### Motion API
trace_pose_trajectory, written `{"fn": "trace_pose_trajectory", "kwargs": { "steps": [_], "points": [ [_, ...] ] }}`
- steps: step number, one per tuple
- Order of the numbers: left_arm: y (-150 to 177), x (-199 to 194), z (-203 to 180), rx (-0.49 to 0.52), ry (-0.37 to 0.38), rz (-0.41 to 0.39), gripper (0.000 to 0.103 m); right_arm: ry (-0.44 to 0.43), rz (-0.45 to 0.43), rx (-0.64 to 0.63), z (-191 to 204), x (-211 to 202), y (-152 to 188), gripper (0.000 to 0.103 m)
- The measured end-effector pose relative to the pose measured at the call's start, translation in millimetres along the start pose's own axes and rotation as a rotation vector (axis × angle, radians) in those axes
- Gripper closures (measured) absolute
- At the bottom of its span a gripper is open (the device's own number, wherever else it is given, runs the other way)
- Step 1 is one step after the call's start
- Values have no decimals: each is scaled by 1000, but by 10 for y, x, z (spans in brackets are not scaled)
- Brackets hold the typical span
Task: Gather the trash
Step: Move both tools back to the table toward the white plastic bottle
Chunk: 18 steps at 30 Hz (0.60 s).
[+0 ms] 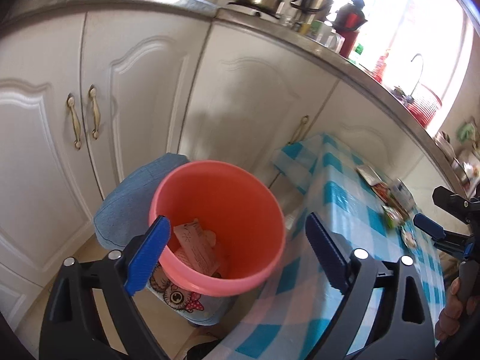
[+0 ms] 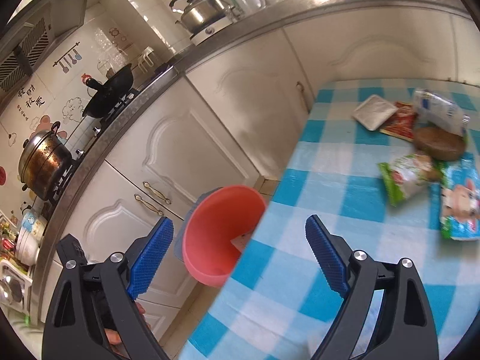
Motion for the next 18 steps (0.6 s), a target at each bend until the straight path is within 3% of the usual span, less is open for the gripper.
{"fn": "trace_pose_trajectory", "kwargs": {
  "steps": [8, 18],
  "points": [
    [339, -267, -705, 125, 117, 57, 6, 119, -93, -13, -468, -630, 356, 14],
    [925, -574, -1378, 293, 171, 154, 6, 205, -158, 117, -1308, -1189, 803, 14]
  ]
}}
Point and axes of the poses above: each gripper's, at about its wrist camera, not at the fingertips, and x roughly the way its jaws point, z to its left, y to its underside, the point moved 4 cm from there along x, roughly the way its jaws point, and after that the axes turned 10 degrees about y, right-handed, at the moved point
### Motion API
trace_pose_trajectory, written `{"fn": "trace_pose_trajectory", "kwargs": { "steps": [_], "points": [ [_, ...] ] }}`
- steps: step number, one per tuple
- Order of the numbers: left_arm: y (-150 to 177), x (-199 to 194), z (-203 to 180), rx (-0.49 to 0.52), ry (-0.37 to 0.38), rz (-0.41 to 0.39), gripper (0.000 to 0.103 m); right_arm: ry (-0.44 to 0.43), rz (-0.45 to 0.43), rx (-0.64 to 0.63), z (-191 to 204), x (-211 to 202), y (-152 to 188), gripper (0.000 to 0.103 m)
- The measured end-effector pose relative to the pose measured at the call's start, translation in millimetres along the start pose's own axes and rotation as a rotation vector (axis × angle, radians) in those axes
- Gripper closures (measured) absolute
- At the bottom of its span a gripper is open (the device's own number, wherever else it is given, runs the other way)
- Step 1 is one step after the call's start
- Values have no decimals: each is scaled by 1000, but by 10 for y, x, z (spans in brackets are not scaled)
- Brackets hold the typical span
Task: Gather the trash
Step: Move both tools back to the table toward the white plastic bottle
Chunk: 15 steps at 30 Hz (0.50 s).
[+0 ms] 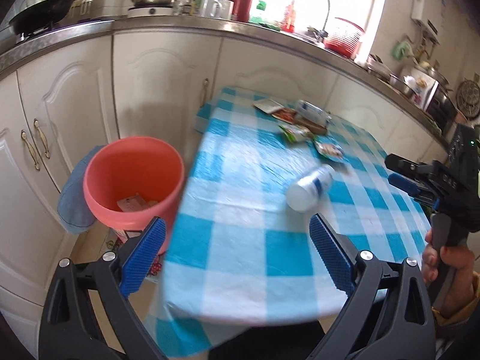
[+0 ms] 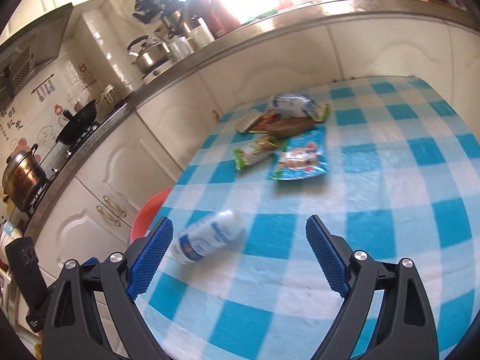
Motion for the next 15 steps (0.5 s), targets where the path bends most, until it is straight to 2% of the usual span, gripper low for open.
{"fn": "trace_pose_trajectory", "kwargs": {
  "steps": [8, 12, 15],
  "points": [
    [117, 23, -465, 109, 17, 49, 6, 6, 11, 81, -450, -152, 115, 13],
    [72, 195, -611, 133, 34, 82, 6, 18, 13, 130, -655, -198, 151, 13],
    [28, 357, -701, 187, 13, 100, 6, 24, 29, 153, -771, -182, 177, 13]
  ]
}}
Point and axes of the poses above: each gripper's, at about its wrist camera, not at the fingertips, and x roughly the way its jaws point, z to its left, y to its underside, the point moved 4 cm from there along x, roughly the way its jaws point, and after that the axes turned 10 degrees about y, right-handed, at the moved point
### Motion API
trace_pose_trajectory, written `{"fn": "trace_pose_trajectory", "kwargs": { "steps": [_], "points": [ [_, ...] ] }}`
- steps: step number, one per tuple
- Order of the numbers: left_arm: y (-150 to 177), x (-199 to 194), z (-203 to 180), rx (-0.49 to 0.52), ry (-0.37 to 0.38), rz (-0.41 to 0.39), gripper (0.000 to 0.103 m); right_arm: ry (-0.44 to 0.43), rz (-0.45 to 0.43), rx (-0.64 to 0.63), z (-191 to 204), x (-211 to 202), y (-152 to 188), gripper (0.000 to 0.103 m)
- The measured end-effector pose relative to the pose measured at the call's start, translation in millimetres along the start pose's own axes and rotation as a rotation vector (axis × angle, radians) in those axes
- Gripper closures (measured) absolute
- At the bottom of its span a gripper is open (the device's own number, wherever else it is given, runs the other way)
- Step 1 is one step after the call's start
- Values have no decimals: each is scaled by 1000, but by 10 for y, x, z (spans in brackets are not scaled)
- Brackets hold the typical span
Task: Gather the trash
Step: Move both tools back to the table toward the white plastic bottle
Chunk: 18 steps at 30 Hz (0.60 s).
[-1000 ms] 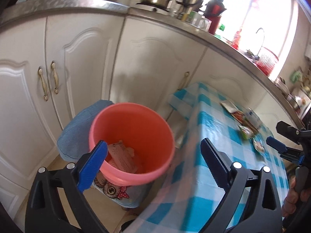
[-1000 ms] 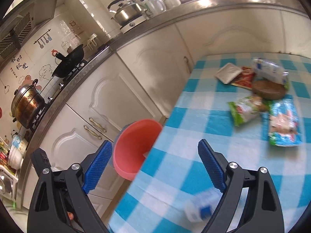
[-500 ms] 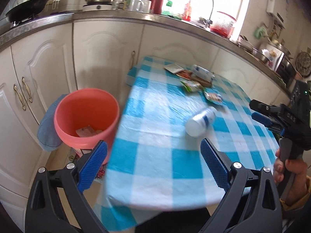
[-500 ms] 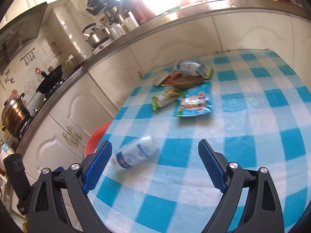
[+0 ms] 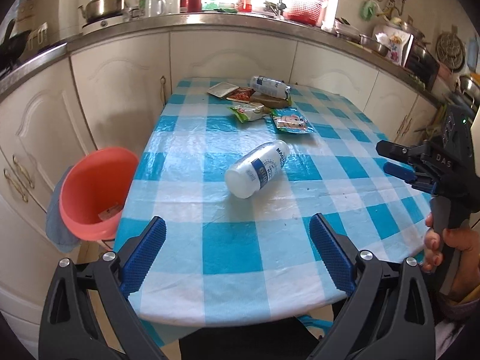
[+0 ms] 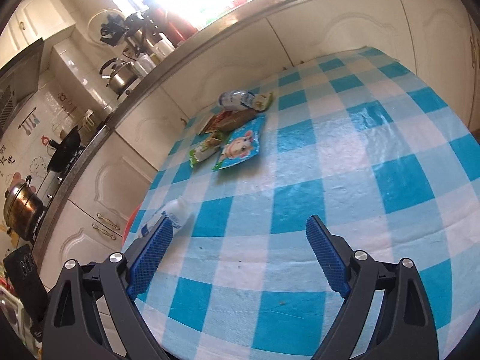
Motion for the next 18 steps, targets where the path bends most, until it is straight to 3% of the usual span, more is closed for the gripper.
{"fn": "trace_pose_trajectory", "kwargs": {
  "steps": [11, 18],
  "points": [
    [-274, 493, -219, 178, 30, 55, 6, 21, 57, -28, 3, 188, -174, 13],
    [-430, 794, -172, 206, 56, 71, 6, 46, 105, -102, 252, 559, -447, 13]
  ]
}}
Point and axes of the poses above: each gripper's, at about its wrist camera, not at the fingertips, and x roughly the way its jaws point, z to its left, y to its underside, the point moved 4 cm from there along x, roughly the way its jaws point, and after that the axes turned 10 degrees about y, right-handed, at the moved point
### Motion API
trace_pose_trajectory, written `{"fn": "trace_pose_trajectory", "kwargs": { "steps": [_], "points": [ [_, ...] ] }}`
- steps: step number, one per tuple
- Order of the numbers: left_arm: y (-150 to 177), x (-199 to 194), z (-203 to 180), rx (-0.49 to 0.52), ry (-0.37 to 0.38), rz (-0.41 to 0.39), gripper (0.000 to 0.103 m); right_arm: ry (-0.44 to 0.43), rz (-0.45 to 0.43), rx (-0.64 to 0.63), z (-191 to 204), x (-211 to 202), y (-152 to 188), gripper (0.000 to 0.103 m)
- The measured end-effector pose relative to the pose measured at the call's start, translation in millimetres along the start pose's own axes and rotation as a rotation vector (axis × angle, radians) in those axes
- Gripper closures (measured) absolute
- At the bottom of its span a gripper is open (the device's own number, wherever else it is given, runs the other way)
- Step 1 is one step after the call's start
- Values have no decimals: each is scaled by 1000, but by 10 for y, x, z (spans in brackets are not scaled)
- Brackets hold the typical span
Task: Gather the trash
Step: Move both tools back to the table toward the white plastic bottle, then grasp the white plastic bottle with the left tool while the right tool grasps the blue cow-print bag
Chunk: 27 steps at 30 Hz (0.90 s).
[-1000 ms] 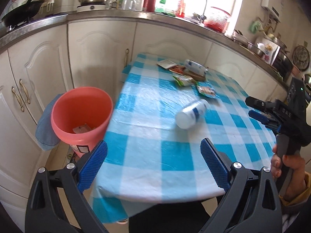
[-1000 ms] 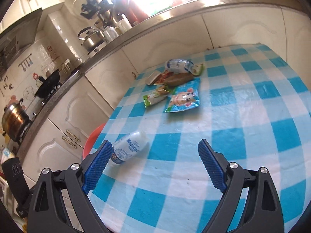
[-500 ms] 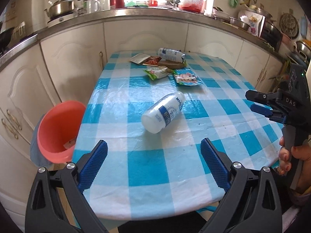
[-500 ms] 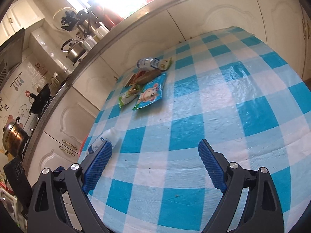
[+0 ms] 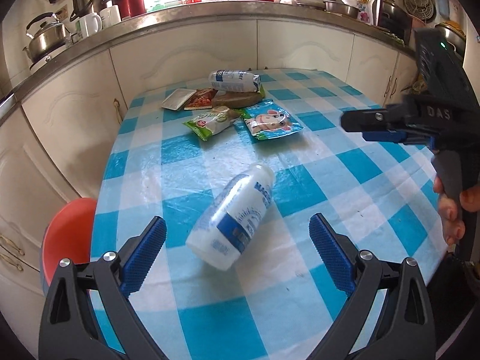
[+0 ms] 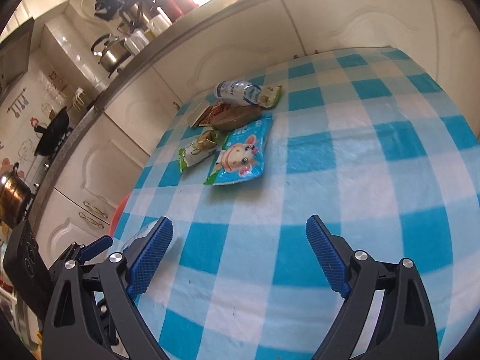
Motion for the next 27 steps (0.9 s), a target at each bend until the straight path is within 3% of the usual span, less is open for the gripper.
{"fn": "trace_pose_trajectory", "kwargs": {
  "steps": [9, 11, 17, 27],
  "points": [
    [-99, 267, 153, -31, 75, 18, 10, 93, 22, -112, 382, 631, -418, 13],
    [-128, 313, 165, -33, 85, 22, 22, 111, 23, -125, 418, 733, -489, 13],
    [-105, 471, 261, -87, 107, 66, 41, 174, 53, -153, 424, 1002, -581, 13],
    [-140, 488, 289, -173, 174, 66, 58, 211, 42, -189, 468, 1168, -609, 13]
  ]
}}
Point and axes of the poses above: each gripper's, at about its wrist camera, not at the fingertips, and x roughly the way its jaws point, z to its left, y to its underside, the point moved 4 cm from there along x, roughly the way its jaws point, and after that the axes turned 10 degrees about y, right-handed, at the moved point
